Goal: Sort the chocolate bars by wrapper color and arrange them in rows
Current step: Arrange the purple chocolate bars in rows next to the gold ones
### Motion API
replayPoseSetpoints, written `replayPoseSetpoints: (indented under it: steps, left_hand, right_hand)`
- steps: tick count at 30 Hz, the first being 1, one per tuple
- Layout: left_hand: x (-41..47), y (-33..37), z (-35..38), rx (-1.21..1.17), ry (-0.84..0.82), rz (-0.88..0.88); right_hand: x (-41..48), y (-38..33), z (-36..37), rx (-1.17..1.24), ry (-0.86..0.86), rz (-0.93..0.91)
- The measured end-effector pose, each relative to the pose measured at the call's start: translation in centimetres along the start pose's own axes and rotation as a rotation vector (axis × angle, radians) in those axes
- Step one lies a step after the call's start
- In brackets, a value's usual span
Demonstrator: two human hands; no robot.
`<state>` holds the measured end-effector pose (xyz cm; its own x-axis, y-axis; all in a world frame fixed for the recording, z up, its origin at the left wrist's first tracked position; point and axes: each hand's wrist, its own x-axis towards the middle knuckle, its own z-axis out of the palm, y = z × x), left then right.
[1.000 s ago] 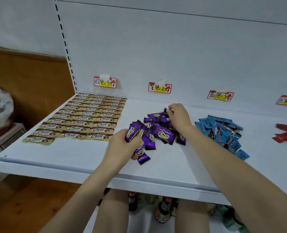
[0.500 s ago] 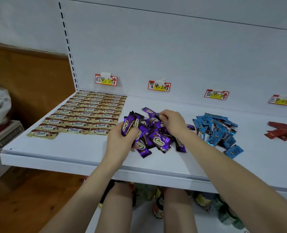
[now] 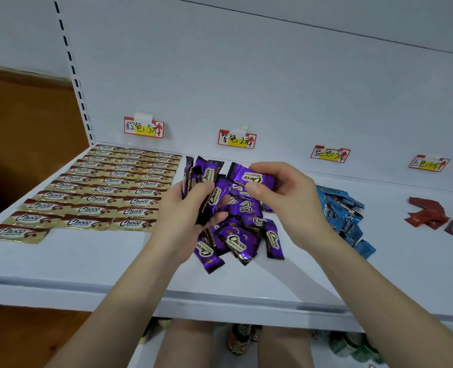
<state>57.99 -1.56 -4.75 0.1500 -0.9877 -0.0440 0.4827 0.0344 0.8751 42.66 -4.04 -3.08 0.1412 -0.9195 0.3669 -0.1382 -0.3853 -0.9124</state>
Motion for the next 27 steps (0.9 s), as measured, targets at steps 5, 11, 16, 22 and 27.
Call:
replayPoseSetpoints:
  steps: [5, 11, 16, 22, 27]
  left_hand:
    - [-0.7, 0.0, 0.1, -0.033, 0.017, 0.019]
    - [-2.2, 0.2, 0.0, -0.003, 0.043, 0.032]
    - [-3.8, 0.0, -0.1, 0.104, 0.014, 0.063]
    - [-6.9, -1.0, 1.1, 0.18, -0.065, 0.083]
    - [-8.3, -1.4, 2.1, 0.178, -0.062, 0.111]
  right_hand:
    - [-0.9, -0.8, -0.1, 0.022, -0.004, 0.003]
    - [-2.6, -1.9, -0.2, 0.06, -0.04, 0.036]
    - [-3.7, -3.1, -1.6, -0.034, -0.324, 0.163]
    - [-5.2, -3.7, -2.2, -0.05, -0.256, 0.133]
    - [-6.0, -2.6, -1.9, 0.133, 0.002, 0.259]
